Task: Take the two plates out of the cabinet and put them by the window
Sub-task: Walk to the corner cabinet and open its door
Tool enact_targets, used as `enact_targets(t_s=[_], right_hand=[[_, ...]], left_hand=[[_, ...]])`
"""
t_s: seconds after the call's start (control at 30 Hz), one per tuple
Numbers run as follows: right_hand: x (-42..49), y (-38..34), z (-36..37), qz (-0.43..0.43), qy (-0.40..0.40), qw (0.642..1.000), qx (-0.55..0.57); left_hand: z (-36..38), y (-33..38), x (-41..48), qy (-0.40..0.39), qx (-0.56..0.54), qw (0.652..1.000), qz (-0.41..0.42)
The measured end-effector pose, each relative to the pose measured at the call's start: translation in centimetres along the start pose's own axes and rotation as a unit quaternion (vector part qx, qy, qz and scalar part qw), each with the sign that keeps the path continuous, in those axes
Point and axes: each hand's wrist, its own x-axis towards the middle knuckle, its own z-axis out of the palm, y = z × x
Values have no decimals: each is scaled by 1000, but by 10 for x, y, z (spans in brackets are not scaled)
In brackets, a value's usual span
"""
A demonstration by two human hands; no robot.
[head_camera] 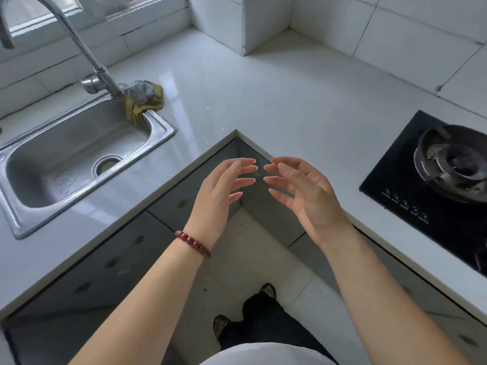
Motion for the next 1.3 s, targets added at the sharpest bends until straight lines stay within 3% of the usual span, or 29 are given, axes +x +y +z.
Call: enact_targets(t_s=[0.23,0.6,0.97,1.3], right_hand=[[40,-19,-24,-14,36,999,22],[50,-26,-35,-37,158,986,40],[0,10,9,-102,346,931,59],[-19,58,-8,-123,421,898,43]], left_hand=[[24,11,49,-58,44,997,11],[42,15,105,-180,48,982,20],[19,13,106,-375,72,923,44],[43,-32,97,-411,78,907,53]])
